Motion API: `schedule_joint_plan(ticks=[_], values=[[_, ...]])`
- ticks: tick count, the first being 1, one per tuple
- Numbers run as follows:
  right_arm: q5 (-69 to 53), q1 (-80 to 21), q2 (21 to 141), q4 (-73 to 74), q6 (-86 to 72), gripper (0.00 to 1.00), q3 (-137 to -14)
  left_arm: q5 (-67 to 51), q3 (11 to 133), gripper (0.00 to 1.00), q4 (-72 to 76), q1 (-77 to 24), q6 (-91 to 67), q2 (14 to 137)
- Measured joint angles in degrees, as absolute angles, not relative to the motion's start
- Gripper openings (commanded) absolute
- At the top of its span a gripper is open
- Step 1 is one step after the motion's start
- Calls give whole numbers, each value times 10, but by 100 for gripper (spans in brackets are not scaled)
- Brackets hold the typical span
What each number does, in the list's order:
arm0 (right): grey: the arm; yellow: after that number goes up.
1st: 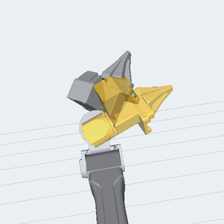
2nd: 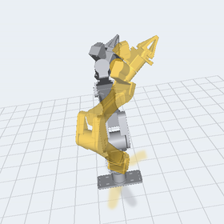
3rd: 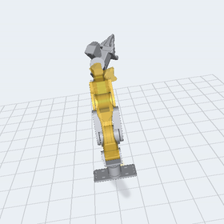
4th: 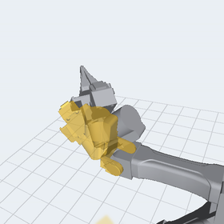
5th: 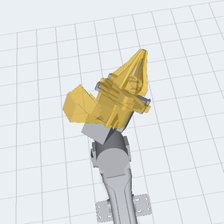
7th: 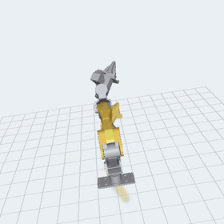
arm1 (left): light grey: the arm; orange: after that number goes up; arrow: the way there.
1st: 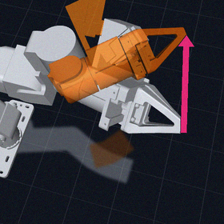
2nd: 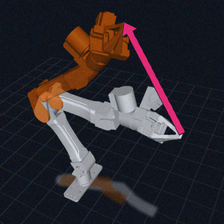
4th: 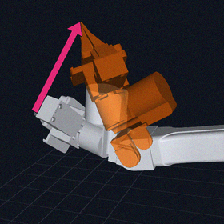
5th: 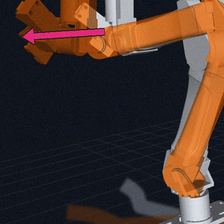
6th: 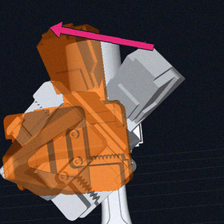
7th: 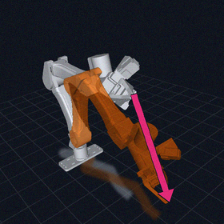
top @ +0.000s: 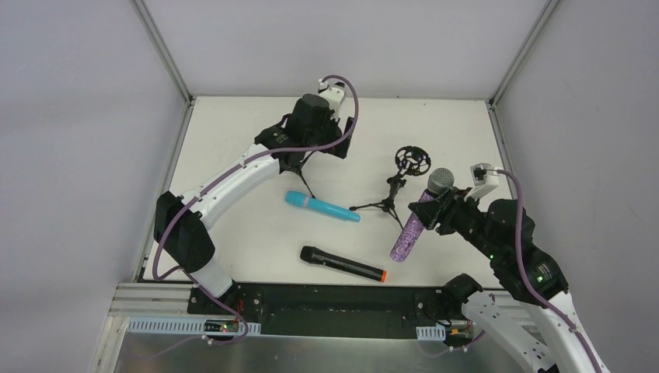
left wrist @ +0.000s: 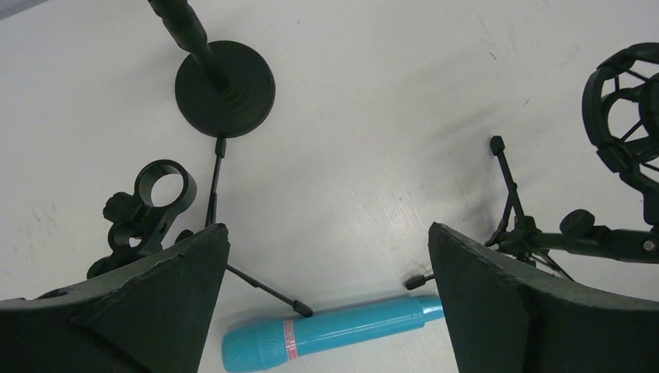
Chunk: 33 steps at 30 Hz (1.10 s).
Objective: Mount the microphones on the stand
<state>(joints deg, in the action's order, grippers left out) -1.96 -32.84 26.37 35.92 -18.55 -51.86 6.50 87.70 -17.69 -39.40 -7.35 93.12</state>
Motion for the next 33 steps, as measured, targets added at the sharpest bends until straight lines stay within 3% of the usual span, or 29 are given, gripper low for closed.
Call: schedule_joint_plan(ticks=[17,33], values=[[28,-328,323,178,-220,0,-444,39,772,100,-168,-420,-133,895],[111,-325,499,60,-135,0,-560,47,768,100,-152,-491,-140,894]])
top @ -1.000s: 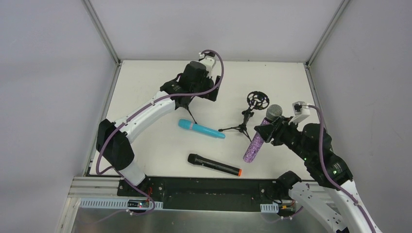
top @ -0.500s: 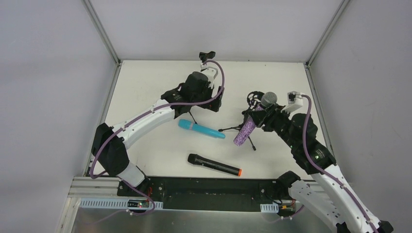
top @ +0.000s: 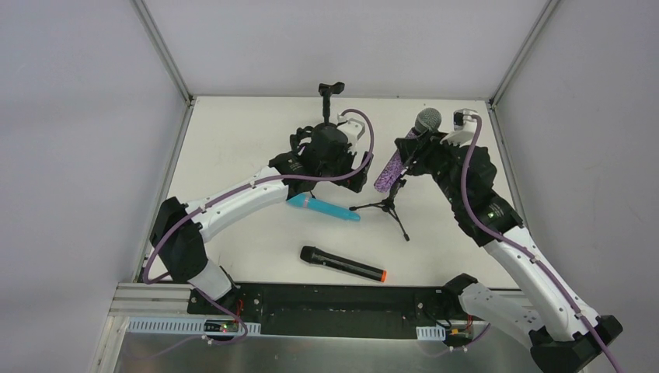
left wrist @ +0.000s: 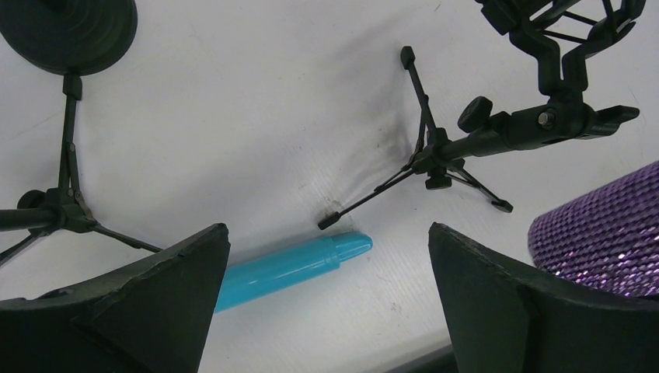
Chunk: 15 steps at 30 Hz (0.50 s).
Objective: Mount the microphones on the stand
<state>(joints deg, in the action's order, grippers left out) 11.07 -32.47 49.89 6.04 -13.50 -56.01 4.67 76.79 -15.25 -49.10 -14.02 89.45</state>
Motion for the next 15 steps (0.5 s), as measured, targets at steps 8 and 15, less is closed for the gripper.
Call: schedule_joint_plan(ticks=[8,15], values=[[174,-319,529,46,-50,0,-624,52,763,100,-153,-492,-141,901],[229,-314,563,35,34,0,-668,55,763,100,-152,-492,-140,904]])
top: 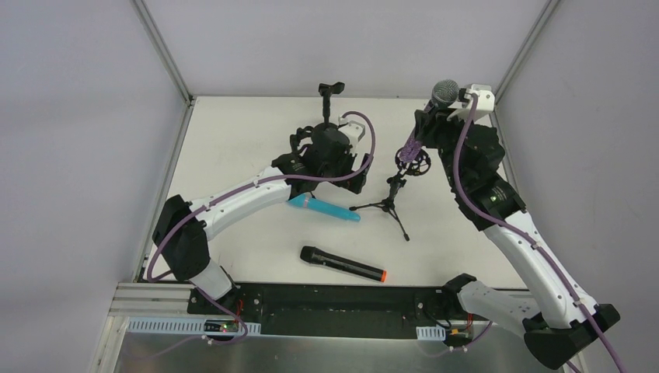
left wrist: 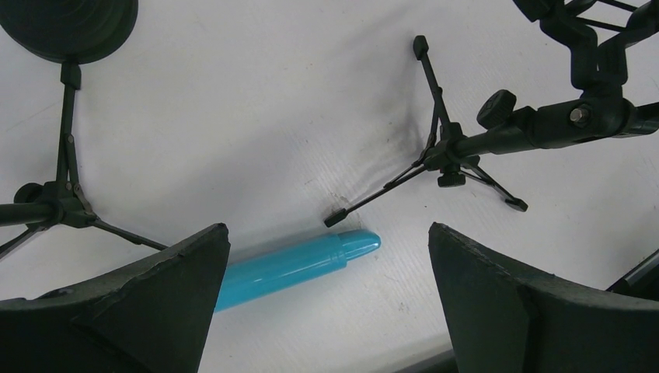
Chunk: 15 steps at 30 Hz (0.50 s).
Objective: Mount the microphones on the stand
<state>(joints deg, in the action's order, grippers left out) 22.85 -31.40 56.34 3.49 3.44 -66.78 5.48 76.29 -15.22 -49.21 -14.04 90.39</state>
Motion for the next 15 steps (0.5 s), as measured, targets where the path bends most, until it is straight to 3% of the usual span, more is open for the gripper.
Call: schedule_joint_plan(ticks=[15], values=[[204,-286,579,-10,131,0,-652,49,763,100,-152,-496,-130,923]])
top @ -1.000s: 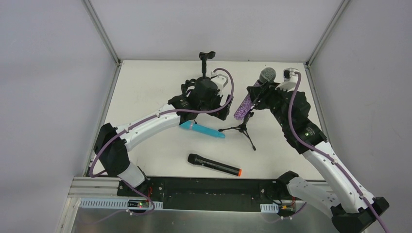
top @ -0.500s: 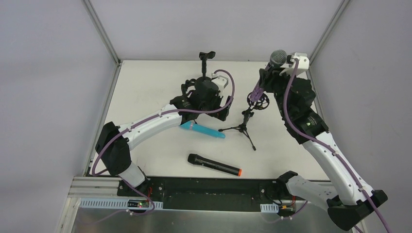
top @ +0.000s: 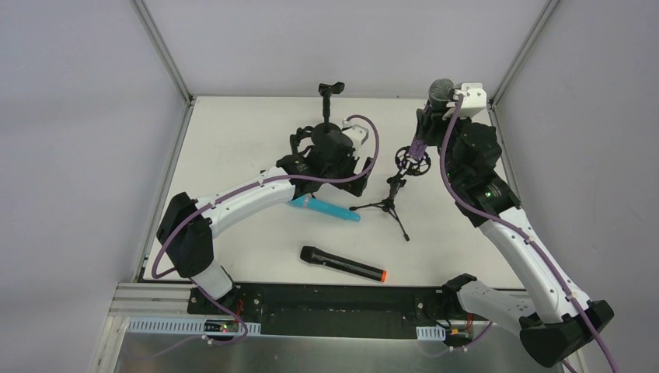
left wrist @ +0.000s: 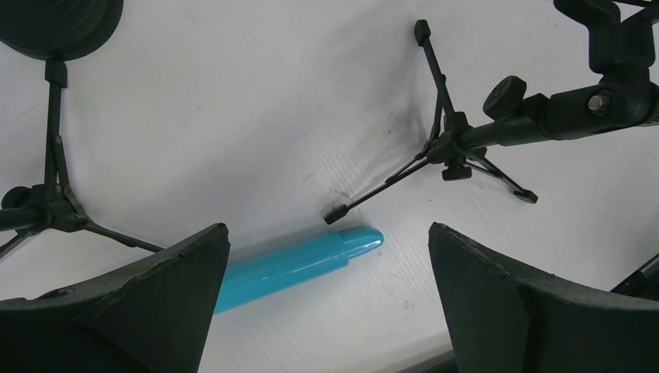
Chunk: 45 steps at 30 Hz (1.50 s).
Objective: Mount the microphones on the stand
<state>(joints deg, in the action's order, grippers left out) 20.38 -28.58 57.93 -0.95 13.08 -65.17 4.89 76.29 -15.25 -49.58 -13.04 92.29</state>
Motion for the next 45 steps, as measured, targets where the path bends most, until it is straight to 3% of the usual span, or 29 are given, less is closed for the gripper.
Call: schedule_joint_plan(ticks=[17,45], values=[[142,-222,583,-79,107,0,-575,44,763,100,-152,-496,-123,925],[102,-210,593,-115,115,0,-536,35,763,100,-152,-499,-114,926]])
